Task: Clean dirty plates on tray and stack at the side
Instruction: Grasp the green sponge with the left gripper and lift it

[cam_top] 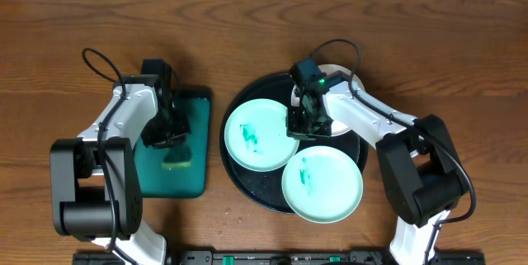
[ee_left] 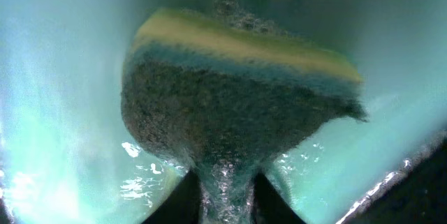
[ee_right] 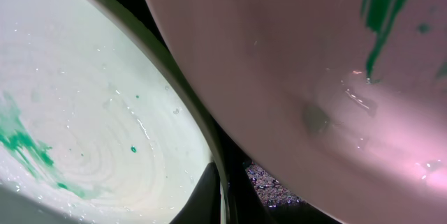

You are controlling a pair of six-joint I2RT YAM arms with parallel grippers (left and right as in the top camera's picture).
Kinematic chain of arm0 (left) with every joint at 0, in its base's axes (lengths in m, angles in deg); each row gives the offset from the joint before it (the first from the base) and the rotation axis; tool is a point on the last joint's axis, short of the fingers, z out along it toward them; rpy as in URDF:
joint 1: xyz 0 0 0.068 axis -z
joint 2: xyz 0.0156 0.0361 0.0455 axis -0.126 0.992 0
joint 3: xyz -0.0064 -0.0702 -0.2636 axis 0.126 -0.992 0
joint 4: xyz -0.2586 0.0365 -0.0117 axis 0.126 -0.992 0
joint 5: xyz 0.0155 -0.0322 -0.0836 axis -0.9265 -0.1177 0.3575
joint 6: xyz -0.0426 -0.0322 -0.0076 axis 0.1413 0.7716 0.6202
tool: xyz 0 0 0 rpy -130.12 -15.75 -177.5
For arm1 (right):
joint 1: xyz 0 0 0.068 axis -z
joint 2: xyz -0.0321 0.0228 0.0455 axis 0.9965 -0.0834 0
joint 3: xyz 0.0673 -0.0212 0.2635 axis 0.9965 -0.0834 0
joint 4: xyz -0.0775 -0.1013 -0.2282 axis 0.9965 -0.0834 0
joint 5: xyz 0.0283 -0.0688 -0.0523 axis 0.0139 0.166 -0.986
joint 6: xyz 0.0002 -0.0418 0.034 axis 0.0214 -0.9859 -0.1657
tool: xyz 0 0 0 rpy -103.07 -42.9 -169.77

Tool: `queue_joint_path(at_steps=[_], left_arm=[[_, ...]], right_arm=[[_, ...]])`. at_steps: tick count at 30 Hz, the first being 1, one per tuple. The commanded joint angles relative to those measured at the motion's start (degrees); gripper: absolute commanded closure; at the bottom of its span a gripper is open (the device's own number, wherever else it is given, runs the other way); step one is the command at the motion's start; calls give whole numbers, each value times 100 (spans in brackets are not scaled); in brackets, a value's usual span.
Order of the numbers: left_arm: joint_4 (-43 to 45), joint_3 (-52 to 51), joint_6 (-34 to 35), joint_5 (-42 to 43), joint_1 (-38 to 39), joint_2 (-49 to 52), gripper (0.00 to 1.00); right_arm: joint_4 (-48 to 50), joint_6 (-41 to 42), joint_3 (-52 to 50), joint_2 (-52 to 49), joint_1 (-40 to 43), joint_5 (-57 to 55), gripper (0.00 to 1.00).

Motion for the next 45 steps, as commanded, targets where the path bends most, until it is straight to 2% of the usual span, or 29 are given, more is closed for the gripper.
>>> queue_joint_path(at_steps=[1, 10, 19, 23, 30, 35, 45], left_arm=[[70, -35, -101, 125, -13, 168, 93], [-22, -33, -122, 120, -13, -216, 93], [-197, -35, -254, 116, -7, -2398, 93], [-195, -35, -269, -374, -7, -3359, 93], [-50, -35, -291, -997, -7, -4459, 93], [181, -35, -404, -1027, -7, -4824, 93], [201, -35, -424, -1088, -7, -4850, 93]], right_arm=[[-57, -55, -306, -345, -66, -184, 99], [-107, -63, -310, -345, -66, -184, 99], [-92, -101, -310, -345, -66, -186, 99], [-68, -101, -310, -345, -66, -186, 99], [-57, -101, -310, -345, -66, -186, 99], [-63, -101, -310, -345, -66, -184, 99], [-81, -101, -310, -345, -66, -184, 99]])
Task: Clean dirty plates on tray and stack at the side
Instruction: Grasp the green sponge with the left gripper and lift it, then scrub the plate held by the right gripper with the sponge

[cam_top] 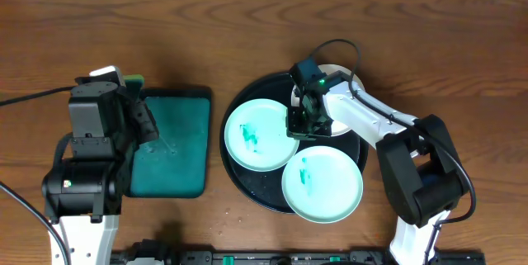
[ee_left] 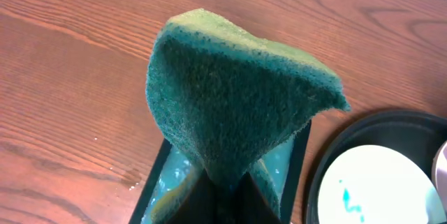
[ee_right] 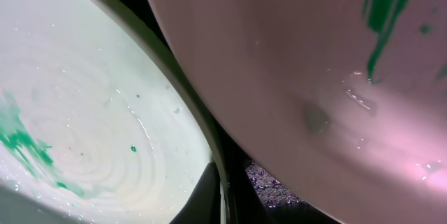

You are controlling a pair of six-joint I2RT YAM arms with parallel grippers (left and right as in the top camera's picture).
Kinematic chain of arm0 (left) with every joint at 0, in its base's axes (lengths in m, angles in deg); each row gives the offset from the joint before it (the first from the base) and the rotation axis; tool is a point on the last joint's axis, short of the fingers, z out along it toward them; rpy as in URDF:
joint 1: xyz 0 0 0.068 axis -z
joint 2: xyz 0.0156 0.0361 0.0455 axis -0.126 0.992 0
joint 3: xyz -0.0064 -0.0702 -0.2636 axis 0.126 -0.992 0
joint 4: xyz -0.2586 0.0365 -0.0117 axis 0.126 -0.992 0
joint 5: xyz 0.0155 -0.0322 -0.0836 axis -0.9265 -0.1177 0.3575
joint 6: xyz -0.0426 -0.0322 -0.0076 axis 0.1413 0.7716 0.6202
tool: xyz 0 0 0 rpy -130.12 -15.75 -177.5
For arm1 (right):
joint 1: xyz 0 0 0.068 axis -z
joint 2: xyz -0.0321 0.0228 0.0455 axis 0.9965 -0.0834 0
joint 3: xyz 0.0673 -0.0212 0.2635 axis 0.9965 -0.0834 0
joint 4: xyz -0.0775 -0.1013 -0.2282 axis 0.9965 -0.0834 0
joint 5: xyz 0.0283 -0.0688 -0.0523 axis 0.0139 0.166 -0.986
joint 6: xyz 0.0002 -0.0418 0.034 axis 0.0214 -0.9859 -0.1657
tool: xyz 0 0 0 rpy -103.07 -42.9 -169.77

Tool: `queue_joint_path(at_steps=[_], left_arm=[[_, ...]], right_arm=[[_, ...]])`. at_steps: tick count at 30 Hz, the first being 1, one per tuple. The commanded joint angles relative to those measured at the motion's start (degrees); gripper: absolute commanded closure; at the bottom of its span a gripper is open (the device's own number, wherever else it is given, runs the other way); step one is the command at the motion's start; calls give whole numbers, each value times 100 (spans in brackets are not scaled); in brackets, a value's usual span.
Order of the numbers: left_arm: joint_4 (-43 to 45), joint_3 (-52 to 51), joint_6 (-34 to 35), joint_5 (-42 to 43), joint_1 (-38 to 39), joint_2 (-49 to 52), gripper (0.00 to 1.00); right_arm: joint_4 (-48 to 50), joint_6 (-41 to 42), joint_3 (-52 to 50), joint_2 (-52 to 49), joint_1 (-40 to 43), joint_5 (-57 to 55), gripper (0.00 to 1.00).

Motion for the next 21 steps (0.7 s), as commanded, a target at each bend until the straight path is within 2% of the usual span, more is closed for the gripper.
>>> queue_joint_path(at_steps=[1, 8, 21], left_arm=[[44, 39, -122, -138, -9, -24, 93], [-94, 28, 114, -81, -9, 396, 93], [-870, 37, 334, 839, -11, 3005, 93]], right_arm=[[-70, -57, -295, -354, -66, -184, 99], [-57, -57, -295, -354, -66, -186, 99], [-92, -57, -295, -354, -66, -184, 99]])
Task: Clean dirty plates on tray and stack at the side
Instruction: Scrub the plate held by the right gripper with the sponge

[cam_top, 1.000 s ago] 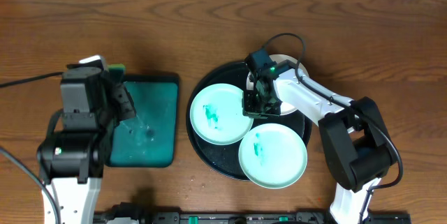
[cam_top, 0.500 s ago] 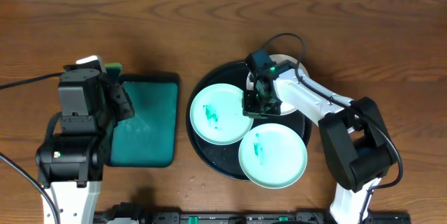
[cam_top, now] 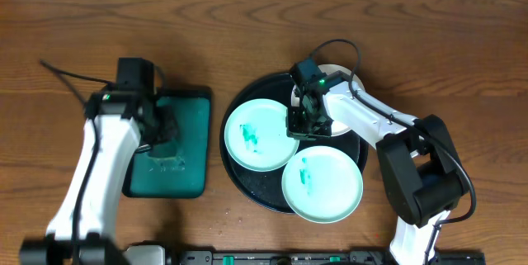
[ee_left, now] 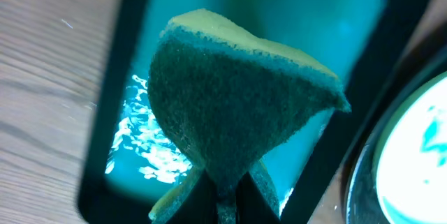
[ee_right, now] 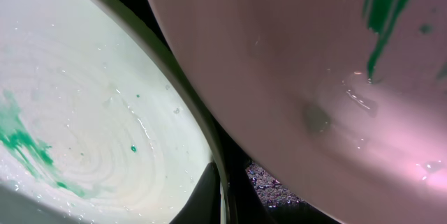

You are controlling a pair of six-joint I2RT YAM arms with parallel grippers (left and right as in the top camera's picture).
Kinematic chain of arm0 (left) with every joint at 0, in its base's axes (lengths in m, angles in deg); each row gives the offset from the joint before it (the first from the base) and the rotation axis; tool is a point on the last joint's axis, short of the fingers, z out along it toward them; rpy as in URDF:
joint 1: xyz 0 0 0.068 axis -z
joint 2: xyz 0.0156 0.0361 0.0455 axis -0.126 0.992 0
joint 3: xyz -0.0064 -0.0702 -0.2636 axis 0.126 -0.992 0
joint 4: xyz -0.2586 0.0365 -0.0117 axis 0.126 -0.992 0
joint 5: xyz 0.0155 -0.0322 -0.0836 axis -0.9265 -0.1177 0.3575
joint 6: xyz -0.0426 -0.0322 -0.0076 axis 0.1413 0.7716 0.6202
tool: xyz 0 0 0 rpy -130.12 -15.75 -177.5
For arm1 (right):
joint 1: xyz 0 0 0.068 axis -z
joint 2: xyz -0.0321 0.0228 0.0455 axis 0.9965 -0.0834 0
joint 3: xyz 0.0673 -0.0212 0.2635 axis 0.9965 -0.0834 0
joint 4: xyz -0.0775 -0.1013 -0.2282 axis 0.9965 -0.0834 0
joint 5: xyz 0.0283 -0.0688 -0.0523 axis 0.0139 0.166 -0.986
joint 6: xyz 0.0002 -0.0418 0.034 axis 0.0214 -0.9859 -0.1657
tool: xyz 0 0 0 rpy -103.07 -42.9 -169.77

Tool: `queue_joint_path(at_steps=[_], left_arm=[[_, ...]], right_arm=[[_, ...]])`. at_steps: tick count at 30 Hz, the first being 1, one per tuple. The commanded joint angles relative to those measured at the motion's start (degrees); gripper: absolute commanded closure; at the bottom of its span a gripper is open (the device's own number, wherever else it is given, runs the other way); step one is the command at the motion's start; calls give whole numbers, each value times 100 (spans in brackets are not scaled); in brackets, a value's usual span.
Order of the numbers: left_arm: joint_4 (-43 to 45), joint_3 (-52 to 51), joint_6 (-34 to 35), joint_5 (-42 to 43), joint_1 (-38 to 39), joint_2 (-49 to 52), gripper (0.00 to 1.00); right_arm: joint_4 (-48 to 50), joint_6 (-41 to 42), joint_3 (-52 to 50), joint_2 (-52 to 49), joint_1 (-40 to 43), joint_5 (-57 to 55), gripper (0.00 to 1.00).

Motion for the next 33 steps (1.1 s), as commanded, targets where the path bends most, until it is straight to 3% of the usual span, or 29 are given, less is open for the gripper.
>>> queue_joint_path(at_steps=[1, 6, 13, 16, 23, 33], left_arm=[[-66, 39, 90, 365, -11, 299, 93], [-81, 144, 63, 544, -9, 208, 93], [33, 269, -166, 2142, 247, -195, 93], [175, 269, -160, 2192, 658, -68, 93], [1008, 271, 627, 2175, 1598, 691, 93], [1541, 562, 1115, 2175, 1969, 2326, 93]], right_arm=[[-87, -59, -295, -356, -66, -184, 99], [-87, -59, -295, -356, -66, -184, 99], [11, -59, -295, -356, -66, -181, 99], [46, -57, -295, -356, -66, -179, 99], [-15, -57, -295, -356, -66, -138, 99], [-109, -57, -295, -356, -66, -122, 99]])
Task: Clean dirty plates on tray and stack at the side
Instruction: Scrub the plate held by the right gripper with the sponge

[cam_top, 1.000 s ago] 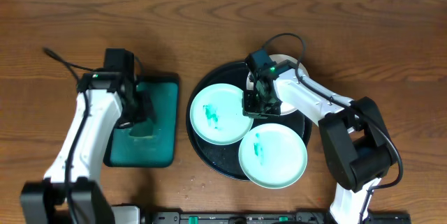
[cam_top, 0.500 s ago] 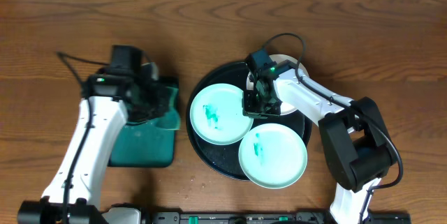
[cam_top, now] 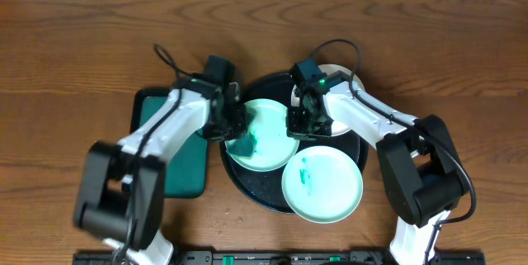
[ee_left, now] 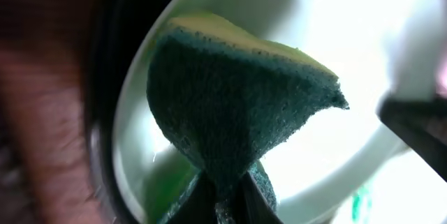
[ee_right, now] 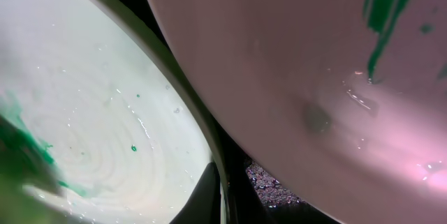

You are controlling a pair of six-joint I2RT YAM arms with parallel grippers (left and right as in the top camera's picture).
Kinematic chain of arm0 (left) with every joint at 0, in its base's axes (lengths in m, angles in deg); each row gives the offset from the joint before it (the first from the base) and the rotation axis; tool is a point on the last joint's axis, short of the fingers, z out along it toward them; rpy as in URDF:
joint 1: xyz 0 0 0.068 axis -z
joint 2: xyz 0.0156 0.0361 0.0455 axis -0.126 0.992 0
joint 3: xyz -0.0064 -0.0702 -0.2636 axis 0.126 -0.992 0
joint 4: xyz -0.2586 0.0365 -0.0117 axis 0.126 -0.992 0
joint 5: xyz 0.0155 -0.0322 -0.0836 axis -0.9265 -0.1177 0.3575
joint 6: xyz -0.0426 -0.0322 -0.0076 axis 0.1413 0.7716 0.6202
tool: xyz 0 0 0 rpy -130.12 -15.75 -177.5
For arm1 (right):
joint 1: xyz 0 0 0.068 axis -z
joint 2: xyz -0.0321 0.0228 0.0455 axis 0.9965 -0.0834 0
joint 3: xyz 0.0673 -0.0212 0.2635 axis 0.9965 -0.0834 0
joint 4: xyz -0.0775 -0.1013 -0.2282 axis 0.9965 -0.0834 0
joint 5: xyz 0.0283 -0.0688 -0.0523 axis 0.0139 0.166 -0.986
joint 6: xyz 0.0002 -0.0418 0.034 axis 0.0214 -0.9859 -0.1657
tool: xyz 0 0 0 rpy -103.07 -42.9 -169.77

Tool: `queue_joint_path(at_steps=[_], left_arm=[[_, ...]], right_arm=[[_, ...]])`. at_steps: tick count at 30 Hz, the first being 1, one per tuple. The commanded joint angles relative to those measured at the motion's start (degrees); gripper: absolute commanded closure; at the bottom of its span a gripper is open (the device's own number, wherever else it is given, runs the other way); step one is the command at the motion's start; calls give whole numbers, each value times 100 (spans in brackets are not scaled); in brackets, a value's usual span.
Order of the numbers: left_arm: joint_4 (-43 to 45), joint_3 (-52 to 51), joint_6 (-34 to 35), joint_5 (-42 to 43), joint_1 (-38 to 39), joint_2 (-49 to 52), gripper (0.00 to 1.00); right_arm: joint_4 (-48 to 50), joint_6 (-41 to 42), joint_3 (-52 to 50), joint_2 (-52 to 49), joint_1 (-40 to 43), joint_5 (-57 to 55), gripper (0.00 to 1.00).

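Note:
A round black tray holds three plates. The left mint plate carries green smears, and my left gripper is shut on a green-and-yellow sponge at that plate's left part. My right gripper is shut on the same plate's right rim. The front mint plate has a green streak. A pale plate with a green mark lies at the back, mostly under my right arm.
A dark green rectangular tray holding water lies left of the round tray on the wooden table. A few droplets lie on the wood in front of the round tray.
My left gripper moved right with the sponge, from above the green water tray to the left mint plate. The right gripper has stayed on the plate's rim.
The left gripper held the sponge down in the water tray. Then it held the sponge raised at the tray's far left, then over the tray again, and now on the left mint plate. The right gripper gripped that plate's rim throughout.

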Motion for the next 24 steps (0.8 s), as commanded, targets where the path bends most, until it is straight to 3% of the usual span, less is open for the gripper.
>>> queue_joint_path(at_steps=[1, 7, 13, 20, 24], left_arm=[[101, 304, 389, 81, 2, 439, 93], [184, 570, 365, 997, 68, 994, 93], [704, 579, 133, 2457, 538, 1027, 93], [750, 579, 334, 2402, 953, 1027, 93], [645, 579, 398, 1659, 802, 1027, 93]], right_arm=[[-122, -57, -291, -356, -70, -140, 99], [-232, -59, -291, -356, -70, -144, 99], [-219, -57, -291, -356, -70, -142, 99], [-245, -59, -291, -356, -70, -142, 99], [-256, -57, -291, -356, -70, -142, 99]])
